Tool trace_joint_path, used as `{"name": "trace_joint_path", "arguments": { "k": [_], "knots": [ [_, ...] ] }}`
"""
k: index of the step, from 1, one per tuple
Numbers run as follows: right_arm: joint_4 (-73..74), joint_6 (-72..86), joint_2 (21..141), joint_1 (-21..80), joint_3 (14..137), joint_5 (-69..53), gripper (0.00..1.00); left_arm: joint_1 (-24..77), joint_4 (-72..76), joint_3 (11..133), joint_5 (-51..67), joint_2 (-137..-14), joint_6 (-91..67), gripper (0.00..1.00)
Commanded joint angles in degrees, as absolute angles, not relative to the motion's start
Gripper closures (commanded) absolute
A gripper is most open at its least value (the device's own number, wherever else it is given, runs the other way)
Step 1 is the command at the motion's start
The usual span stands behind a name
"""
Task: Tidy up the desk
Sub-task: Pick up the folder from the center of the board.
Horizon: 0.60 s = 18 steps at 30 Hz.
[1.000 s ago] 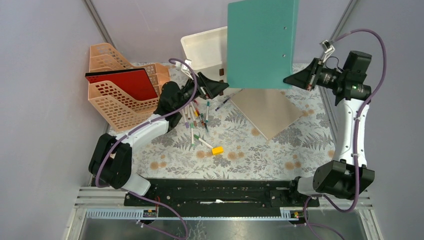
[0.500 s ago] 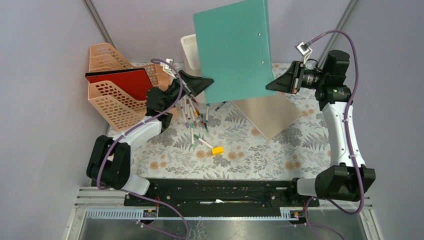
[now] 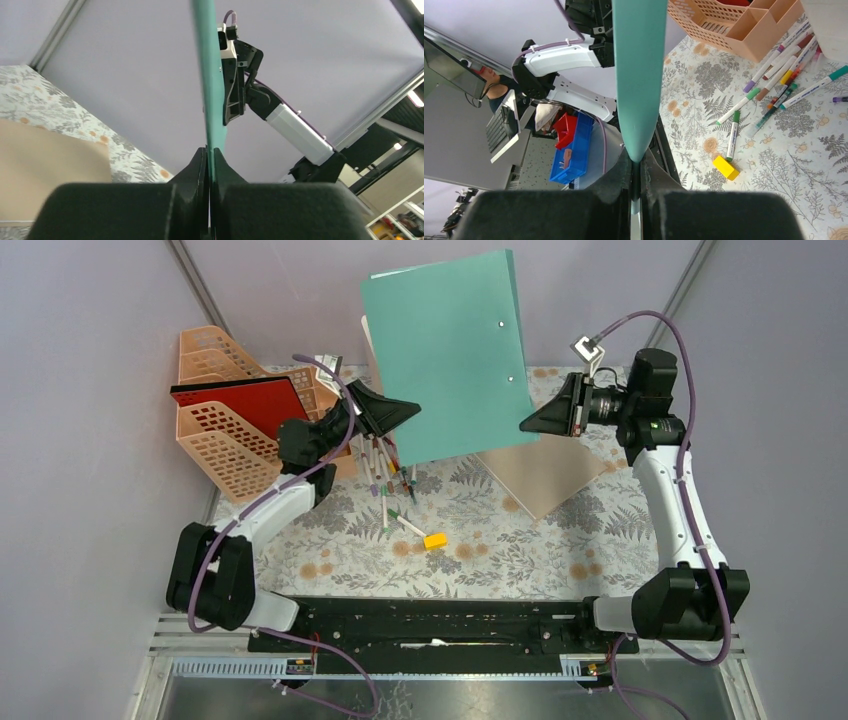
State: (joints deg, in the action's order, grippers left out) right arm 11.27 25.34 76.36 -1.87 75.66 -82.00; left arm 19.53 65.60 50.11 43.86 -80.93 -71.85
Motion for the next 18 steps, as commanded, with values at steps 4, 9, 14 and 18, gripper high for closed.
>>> {"name": "trace_joint_path", "arguments": {
  "k": [4, 9, 14, 18],
  "knots": [
    [15.9, 16.1, 76.7, -1.2, 77.5, -79.2, 0.74, 19.0, 55.7, 53.8, 51.6, -74.3, -63.7, 1.00],
    [25.9, 6.9, 79.1, -0.3, 83.2, -77.9, 0.34, 18.9, 47.4, 54.7, 55.8, -71.4, -59.8, 1.00],
    [27.3, 5.7, 83.0, 3.6, 90.7, -78.2, 0.19, 18.7, 45.6, 55.0, 59.9, -71.5, -63.2, 1.00],
    [27.2, 7.0, 87.2, 5.7, 97.6, -78.3, 0.18, 18.5, 44.6, 53.8, 60.5, -70.4, -63.1, 1.00]
  ]
}}
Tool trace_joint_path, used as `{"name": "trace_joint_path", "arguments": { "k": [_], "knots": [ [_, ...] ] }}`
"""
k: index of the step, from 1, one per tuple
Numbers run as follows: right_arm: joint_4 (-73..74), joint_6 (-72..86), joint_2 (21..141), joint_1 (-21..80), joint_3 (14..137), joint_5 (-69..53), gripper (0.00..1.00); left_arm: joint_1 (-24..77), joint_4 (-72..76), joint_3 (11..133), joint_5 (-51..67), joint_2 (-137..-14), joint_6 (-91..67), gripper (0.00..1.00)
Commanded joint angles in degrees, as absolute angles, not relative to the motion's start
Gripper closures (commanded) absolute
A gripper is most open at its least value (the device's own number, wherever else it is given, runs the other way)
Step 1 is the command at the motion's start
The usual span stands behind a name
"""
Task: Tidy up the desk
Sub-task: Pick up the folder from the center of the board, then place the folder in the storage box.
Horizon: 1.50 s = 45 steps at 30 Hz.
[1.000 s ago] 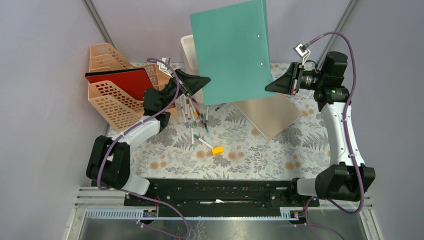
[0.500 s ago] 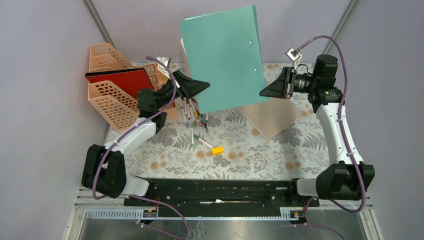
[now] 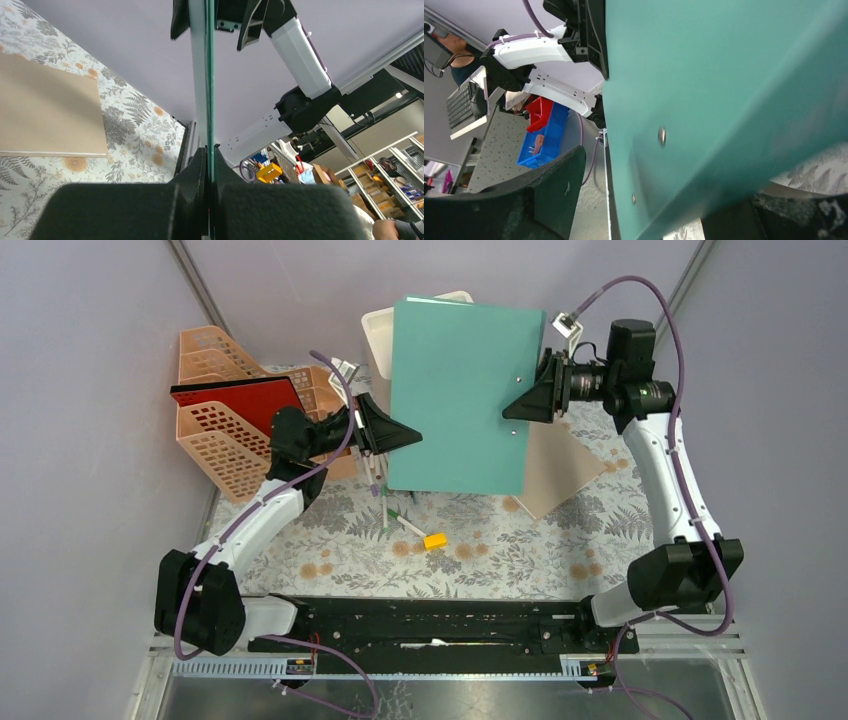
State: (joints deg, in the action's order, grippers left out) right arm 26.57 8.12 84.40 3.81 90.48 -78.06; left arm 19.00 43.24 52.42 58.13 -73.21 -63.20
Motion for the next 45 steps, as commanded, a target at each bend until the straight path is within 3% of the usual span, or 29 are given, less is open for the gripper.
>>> {"name": "trace_joint_path", "arguments": {
  "k": [1, 6, 9, 16, 19, 22, 24, 26, 30, 32, 36, 40, 45],
  "knots": [
    [27.1, 7.8, 88.6, 5.9, 100.3, -78.3, 0.18, 18.3, 43.7, 53.5, 60.6, -69.9, -62.7, 1.00],
    [25.7, 11.3, 91.6, 6.2, 107.1, -78.4, 0.22, 17.4, 36.6, 53.0, 59.1, -67.9, -58.3, 1.00],
    [18.7, 17.9, 91.2, 6.2, 105.6, -79.1, 0.30, 16.9, 33.4, 53.0, 58.4, -67.0, -56.1, 1.00],
    [-12.4, 40.9, 89.2, 6.2, 97.8, -80.7, 0.45, 16.0, 28.6, 53.1, 57.7, -65.9, -53.1, 1.00],
    [-23.7, 50.9, 89.7, 6.5, 95.8, -81.5, 0.60, 15.9, 27.7, 53.0, 57.3, -65.6, -52.6, 1.00],
    [-30.7, 56.9, 90.1, 6.8, 94.3, -82.0, 0.97, 15.7, 26.5, 53.2, 56.3, -65.3, -52.0, 1.00],
    [-30.5, 56.6, 90.0, 6.8, 93.8, -81.6, 1.00, 15.3, 22.9, 54.0, 54.7, -64.4, -49.7, 1.00],
    [-26.4, 51.4, 89.5, 6.8, 94.3, -80.4, 1.00, 15.0, 14.7, 55.8, 51.0, -62.9, -44.5, 0.84],
    [2.3, 28.2, 88.7, 7.4, 101.6, -73.3, 1.00, 14.7, 1.9, 58.3, 42.7, -57.4, -35.6, 0.50],
    [5.4, 24.8, 89.0, 7.9, 104.3, -71.7, 1.00, 14.5, -3.0, 59.9, 37.2, -54.4, -31.7, 0.30],
    [5.9, 24.6, 90.6, 9.1, 107.0, -71.2, 1.00, 14.6, -9.8, 62.5, 22.6, -47.5, -23.4, 0.02],
    [9.8, 20.4, 91.9, 11.8, 111.2, -70.1, 1.00, 14.6, -15.0, 65.3, 9.0, -42.4, -18.1, 0.01],
    [23.2, 6.8, 97.0, 18.1, 123.9, -65.0, 1.00, 14.6, -19.0, 70.1, 1.6, -40.2, -16.2, 0.01]
  ]
}}
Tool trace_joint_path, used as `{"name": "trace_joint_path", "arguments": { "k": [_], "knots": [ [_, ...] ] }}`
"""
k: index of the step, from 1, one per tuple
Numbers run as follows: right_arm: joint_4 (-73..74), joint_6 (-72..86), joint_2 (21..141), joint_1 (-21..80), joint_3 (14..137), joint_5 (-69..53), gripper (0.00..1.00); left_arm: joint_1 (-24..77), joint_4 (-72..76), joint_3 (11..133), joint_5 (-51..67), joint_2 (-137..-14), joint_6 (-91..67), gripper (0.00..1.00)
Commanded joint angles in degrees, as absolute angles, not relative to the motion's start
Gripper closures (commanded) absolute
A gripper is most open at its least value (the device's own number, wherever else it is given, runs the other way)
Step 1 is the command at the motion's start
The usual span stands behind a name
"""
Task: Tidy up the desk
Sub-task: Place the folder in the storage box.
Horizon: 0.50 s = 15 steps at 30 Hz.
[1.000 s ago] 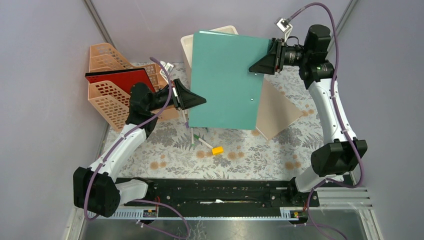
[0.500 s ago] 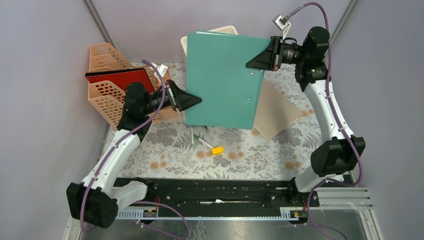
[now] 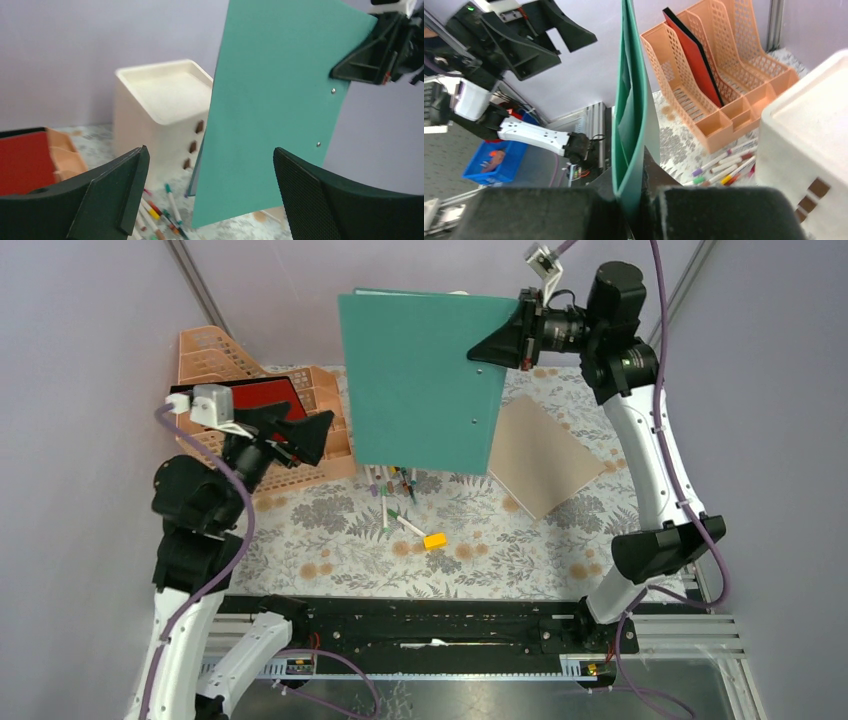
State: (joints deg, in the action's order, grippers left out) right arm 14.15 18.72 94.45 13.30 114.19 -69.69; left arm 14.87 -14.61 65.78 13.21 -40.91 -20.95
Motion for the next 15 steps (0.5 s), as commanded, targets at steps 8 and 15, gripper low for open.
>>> {"name": "trace_joint_path", "arguments": {
  "k": [8, 15],
  "knots": [
    [23.0, 2.4, 105.9, 25.4, 133.5, -57.8, 1.00, 14.5, -19.9, 75.5, -9.6, -38.2, -18.7, 0.01],
    [14.7, 3.7, 113.3, 28.4, 137.9, -57.5, 1.00, 14.6, -21.6, 80.8, -15.5, -39.9, -19.1, 0.01]
  ]
}}
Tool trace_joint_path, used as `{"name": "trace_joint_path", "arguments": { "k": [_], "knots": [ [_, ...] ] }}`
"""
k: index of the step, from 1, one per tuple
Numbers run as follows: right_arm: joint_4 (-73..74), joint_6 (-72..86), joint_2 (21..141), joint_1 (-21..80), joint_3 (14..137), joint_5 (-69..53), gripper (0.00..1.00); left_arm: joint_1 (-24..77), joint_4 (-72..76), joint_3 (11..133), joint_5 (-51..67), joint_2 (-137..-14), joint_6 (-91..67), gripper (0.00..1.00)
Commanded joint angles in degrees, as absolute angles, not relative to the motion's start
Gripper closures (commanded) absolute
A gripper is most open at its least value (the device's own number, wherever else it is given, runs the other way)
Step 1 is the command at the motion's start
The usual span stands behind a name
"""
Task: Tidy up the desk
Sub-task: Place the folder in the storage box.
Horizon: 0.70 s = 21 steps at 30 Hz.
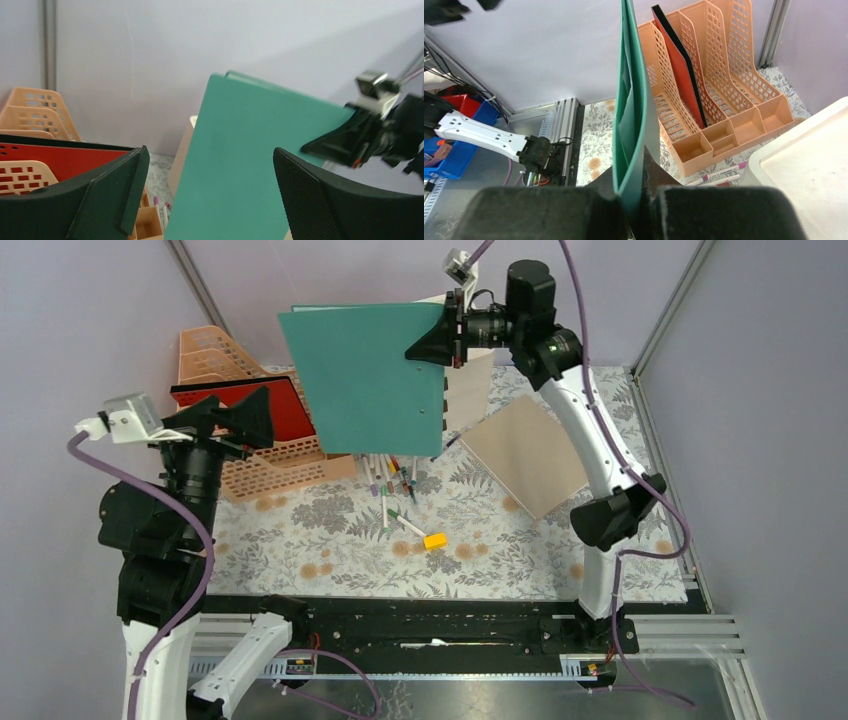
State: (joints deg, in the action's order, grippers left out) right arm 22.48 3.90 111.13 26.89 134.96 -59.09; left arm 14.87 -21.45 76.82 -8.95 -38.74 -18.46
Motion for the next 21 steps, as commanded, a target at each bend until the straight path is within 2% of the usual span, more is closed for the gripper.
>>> {"name": "trace_joint_path", "arguments": {
  "k": [1, 8, 12, 21],
  "knots": [
    [13.2, 4.3, 114.2, 28.8, 138.1, -57.5, 1.00, 14.6, -21.6, 81.6, -16.6, -40.3, -19.4, 0.01],
    [5.5, 4.7, 119.7, 32.9, 138.0, -57.6, 1.00, 14.6, -21.7, 86.5, -17.0, -44.5, -19.6, 0.01],
    [-4.1, 8.8, 123.2, 34.3, 138.1, -59.0, 1.00, 14.6, -21.5, 87.9, -17.8, -45.6, -20.0, 0.01],
    [-10.5, 4.4, 129.7, 39.9, 141.8, -54.6, 1.00, 14.6, -17.7, 87.9, -18.4, -45.9, -16.5, 0.01]
  ]
}}
